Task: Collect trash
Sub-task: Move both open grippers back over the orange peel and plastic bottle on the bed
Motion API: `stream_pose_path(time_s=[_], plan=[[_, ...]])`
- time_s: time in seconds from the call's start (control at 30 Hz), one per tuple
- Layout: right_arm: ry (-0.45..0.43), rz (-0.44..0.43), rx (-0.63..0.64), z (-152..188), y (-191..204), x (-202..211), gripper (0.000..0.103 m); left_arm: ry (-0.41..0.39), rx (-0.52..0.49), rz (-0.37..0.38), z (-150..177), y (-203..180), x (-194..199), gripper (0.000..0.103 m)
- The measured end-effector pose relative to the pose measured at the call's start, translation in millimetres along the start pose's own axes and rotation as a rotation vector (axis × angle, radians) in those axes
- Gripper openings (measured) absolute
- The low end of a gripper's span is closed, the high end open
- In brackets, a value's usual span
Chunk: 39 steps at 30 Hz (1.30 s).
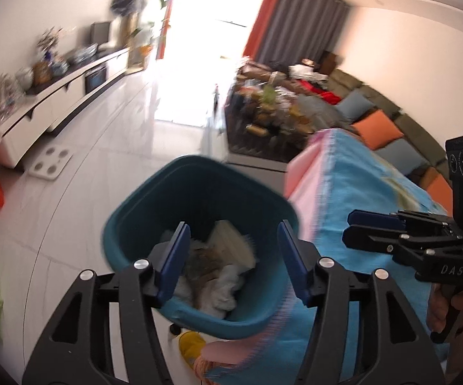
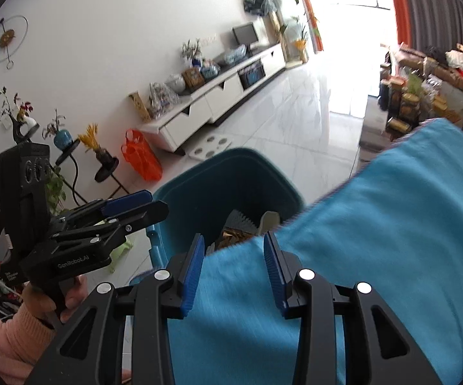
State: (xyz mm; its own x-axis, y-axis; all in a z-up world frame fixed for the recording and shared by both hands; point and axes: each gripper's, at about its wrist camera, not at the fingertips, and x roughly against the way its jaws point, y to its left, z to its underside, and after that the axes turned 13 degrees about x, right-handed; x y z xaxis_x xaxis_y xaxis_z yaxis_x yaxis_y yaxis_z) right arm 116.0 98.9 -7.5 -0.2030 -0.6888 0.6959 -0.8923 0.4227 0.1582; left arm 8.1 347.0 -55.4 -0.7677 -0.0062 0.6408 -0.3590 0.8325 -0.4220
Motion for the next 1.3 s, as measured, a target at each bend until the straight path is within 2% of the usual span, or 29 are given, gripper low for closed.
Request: stream_pose_path(time_s=[0.17, 0.47, 0.6, 0.77, 1.3], plan=[[-0.074, 0.085, -0.057, 26.4, -26.8, 62.2, 0.037, 0.015, -0.103, 0.124, 12.1, -55.8, 7.9, 0.061], [-0.142, 0.274, -0.200, 80.1, -81.0, 145.4, 0.037, 0.114, -0.284, 0.295, 56.2, -173.4, -8.7, 0.062], [-0.169, 0.326, -0.245, 102.0, -96.1, 168.6, 0.037, 0.133, -0.346, 0.329, 74.6, -218.4, -14.8, 0.062], [-0.200, 0.367, -0.288, 127.9, -114.5, 194.0, 0.037, 0.149, -0.393, 0.356, 92.6, -256.6, -18.7, 0.062], [-0.240, 0.422, -0.365, 169.5, -137.4, 224.8, 0.037, 0.216, -0.463, 0.379, 117.9, -303.6, -35.4, 0.062]])
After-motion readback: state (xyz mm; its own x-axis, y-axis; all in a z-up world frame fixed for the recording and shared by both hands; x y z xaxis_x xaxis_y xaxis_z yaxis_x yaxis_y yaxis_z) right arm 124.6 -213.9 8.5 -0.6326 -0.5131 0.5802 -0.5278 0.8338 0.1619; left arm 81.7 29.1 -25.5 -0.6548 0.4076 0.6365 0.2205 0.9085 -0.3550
